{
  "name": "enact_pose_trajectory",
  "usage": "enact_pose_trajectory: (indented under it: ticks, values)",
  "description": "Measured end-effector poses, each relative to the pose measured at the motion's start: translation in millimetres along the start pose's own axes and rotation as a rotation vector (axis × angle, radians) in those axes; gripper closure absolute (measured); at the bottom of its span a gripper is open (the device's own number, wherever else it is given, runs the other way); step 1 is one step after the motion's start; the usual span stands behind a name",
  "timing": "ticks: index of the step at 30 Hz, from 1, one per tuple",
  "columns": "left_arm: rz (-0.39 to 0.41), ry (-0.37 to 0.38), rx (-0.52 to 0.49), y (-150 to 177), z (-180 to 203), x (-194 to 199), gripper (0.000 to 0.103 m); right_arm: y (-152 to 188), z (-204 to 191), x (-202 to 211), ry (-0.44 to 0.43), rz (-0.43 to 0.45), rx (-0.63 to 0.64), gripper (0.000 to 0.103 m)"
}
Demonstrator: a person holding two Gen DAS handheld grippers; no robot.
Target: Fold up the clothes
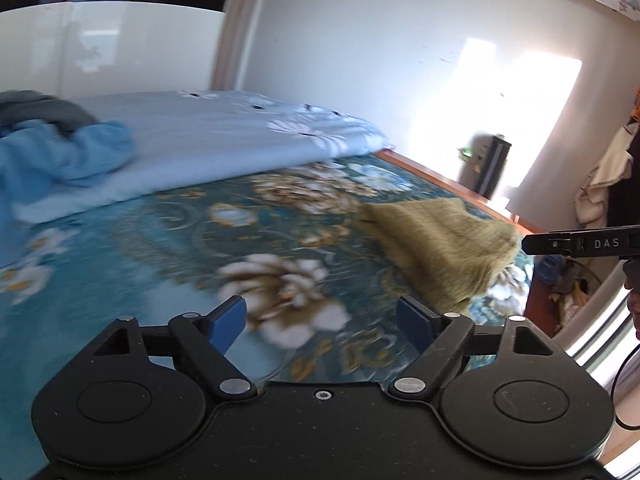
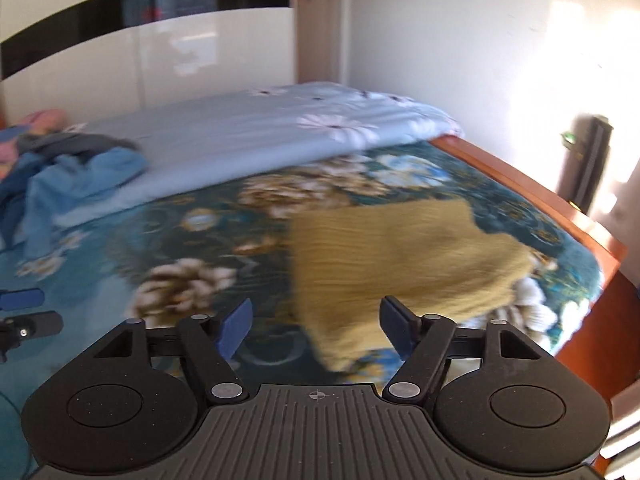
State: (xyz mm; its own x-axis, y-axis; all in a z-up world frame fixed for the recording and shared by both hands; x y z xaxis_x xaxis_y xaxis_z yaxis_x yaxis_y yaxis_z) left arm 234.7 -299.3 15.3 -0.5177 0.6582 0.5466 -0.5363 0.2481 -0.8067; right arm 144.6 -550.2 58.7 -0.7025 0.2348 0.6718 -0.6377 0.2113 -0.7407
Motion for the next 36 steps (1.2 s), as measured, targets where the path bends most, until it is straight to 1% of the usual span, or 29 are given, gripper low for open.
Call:
enact_pose_trajectory:
  ticks: [1,3,4,6,7,9,10,11,14,18,21,24,28,32,34,36]
  values:
    - [0.009,-0.029,0.013,5,-12,17,0.014,2,-20,6,-0.021,0.008,0.020,0.023]
    - [0.030,-0.085,0.038,17,-37,49,0.011,5,-61,15,-0.065,0.022,0.066,0.022]
    - [0.040,-0.117,0.049,23,-48,65,0.009,7,-81,20,-0.086,0.029,0.088,0.019]
    - [0.061,-0.187,0.061,37,-69,94,0.006,14,-119,27,-0.126,0.039,0.128,0.019]
    - [0.066,-0.224,0.062,45,-80,107,0.005,19,-137,31,-0.150,0.040,0.145,0.018]
    - [0.065,-0.295,0.064,62,-98,132,0.004,30,-172,37,-0.202,0.038,0.170,0.015]
    - [0.066,-0.324,0.068,71,-106,144,0.004,36,-188,40,-0.227,0.036,0.183,0.005]
    - [0.069,-0.350,0.076,79,-114,157,0.003,43,-204,42,-0.247,0.033,0.194,0.001]
    - [0.087,-0.419,0.110,103,-135,192,0.002,64,-248,52,-0.317,0.021,0.230,0.001]
    - [0.113,-0.509,0.148,132,-154,230,0.002,95,-297,60,-0.390,-0.010,0.272,0.000]
    - [0.131,-0.567,0.172,152,-165,255,0.002,118,-323,64,-0.428,-0.035,0.289,0.000]
    - [0.130,-0.600,0.204,170,-169,270,0.002,146,-345,64,-0.458,-0.067,0.294,0.000]
    - [0.135,-0.624,0.268,191,-173,281,0.002,184,-364,62,-0.472,-0.125,0.298,0.000]
    - [0.132,-0.614,0.333,207,-174,283,0.002,211,-377,63,-0.476,-0.167,0.304,0.000]
    - [0.126,-0.632,0.329,212,-172,281,0.002,220,-382,69,-0.477,-0.162,0.326,0.000]
    - [0.112,-0.671,0.304,215,-168,278,0.002,225,-384,73,-0.478,-0.152,0.343,0.000]
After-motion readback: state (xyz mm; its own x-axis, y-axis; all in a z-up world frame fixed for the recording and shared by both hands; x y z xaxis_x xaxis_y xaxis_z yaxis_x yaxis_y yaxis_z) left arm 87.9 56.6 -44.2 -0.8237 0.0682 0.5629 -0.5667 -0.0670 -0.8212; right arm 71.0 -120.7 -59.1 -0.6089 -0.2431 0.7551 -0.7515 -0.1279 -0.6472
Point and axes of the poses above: each gripper's, at about its wrist camera, not at the fingertips, and x roughly against the way its jaws point, z to its right, y to its underside, the point moved 9 cm from there along -x, roughly the way its jaws point, and after that the axes turned 4 degrees about -z, right-handed, at the moved point
